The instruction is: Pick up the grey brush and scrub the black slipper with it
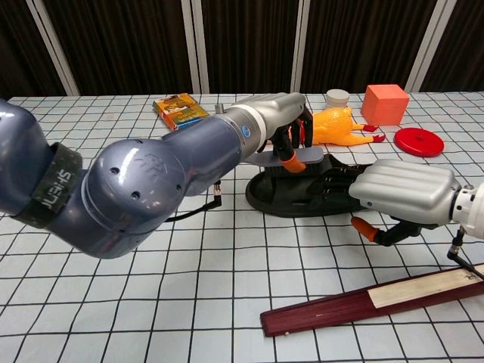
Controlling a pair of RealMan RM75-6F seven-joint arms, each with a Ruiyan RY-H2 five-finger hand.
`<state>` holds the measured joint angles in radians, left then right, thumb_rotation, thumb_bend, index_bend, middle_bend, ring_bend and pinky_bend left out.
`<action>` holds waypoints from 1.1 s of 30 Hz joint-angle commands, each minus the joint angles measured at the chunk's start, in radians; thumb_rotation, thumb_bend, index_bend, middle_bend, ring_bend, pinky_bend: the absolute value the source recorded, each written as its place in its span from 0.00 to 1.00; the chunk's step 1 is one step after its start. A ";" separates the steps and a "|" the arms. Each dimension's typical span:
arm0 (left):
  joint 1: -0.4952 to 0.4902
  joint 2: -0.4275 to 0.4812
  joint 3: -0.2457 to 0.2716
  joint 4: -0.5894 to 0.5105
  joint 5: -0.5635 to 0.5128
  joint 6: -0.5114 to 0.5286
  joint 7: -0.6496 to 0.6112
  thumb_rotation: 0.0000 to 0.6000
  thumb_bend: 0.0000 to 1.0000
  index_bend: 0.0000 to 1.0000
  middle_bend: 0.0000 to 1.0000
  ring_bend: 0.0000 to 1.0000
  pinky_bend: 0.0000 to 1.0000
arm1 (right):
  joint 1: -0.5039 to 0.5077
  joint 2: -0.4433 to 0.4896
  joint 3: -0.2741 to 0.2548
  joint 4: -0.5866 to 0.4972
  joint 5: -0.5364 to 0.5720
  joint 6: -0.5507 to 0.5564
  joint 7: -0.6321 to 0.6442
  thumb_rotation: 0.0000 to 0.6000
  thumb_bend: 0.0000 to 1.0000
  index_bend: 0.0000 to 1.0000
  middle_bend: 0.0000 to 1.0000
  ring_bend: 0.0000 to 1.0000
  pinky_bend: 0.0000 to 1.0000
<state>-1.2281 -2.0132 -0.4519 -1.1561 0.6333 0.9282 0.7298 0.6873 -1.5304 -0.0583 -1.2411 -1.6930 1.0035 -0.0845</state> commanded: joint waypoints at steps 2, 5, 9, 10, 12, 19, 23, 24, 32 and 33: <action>-0.004 0.089 -0.005 -0.167 -0.200 0.114 0.208 1.00 0.45 0.66 0.69 0.56 0.67 | 0.001 -0.004 0.001 0.001 0.000 0.003 0.000 1.00 0.75 0.18 0.12 0.08 0.17; -0.017 0.104 -0.013 -0.200 -0.274 0.149 0.270 1.00 0.46 0.66 0.69 0.56 0.67 | 0.001 -0.005 -0.003 -0.001 -0.003 0.004 -0.004 1.00 0.75 0.18 0.12 0.08 0.17; -0.036 0.123 -0.015 -0.235 -0.352 0.187 0.338 1.00 0.45 0.66 0.69 0.56 0.67 | 0.000 -0.004 -0.003 -0.005 -0.002 0.004 -0.011 1.00 0.75 0.18 0.12 0.08 0.17; -0.037 0.125 -0.015 -0.238 -0.356 0.190 0.340 1.00 0.45 0.66 0.69 0.56 0.67 | 0.000 -0.004 -0.002 -0.006 0.000 0.005 -0.010 1.00 0.75 0.18 0.12 0.08 0.17; -0.035 0.130 -0.014 -0.243 -0.342 0.186 0.324 1.00 0.45 0.66 0.69 0.56 0.67 | -0.001 -0.003 0.000 -0.008 0.000 0.009 -0.013 1.00 0.75 0.18 0.12 0.08 0.17; 0.037 0.173 0.010 -0.321 -0.116 0.175 0.121 1.00 0.45 0.66 0.69 0.56 0.67 | -0.024 0.035 0.033 -0.047 0.030 0.061 -0.053 1.00 0.69 0.03 0.10 0.02 0.11; 0.117 0.243 0.057 -0.437 0.000 0.206 0.026 1.00 0.45 0.66 0.69 0.56 0.67 | -0.055 0.090 0.078 -0.123 0.063 0.136 -0.088 1.00 0.58 0.00 0.07 0.00 0.11; 0.144 0.270 0.076 -0.478 0.014 0.214 0.010 1.00 0.45 0.66 0.69 0.56 0.67 | -0.067 0.112 0.091 -0.153 0.071 0.165 -0.091 1.00 0.57 0.00 0.07 0.00 0.11; 0.325 0.535 0.241 -0.756 0.048 0.205 -0.066 1.00 0.45 0.66 0.69 0.56 0.67 | -0.177 0.300 0.107 -0.363 0.114 0.307 -0.165 1.00 0.57 0.00 0.05 0.00 0.09; 0.338 0.556 0.262 -0.767 0.057 0.201 -0.070 1.00 0.45 0.66 0.69 0.56 0.67 | -0.190 0.312 0.102 -0.372 0.122 0.314 -0.168 1.00 0.57 0.00 0.05 0.00 0.08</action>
<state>-0.9549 -1.5357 -0.2605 -1.8571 0.6591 1.1341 0.6985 0.5365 -1.2595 0.0448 -1.5744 -1.5963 1.2832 -0.2251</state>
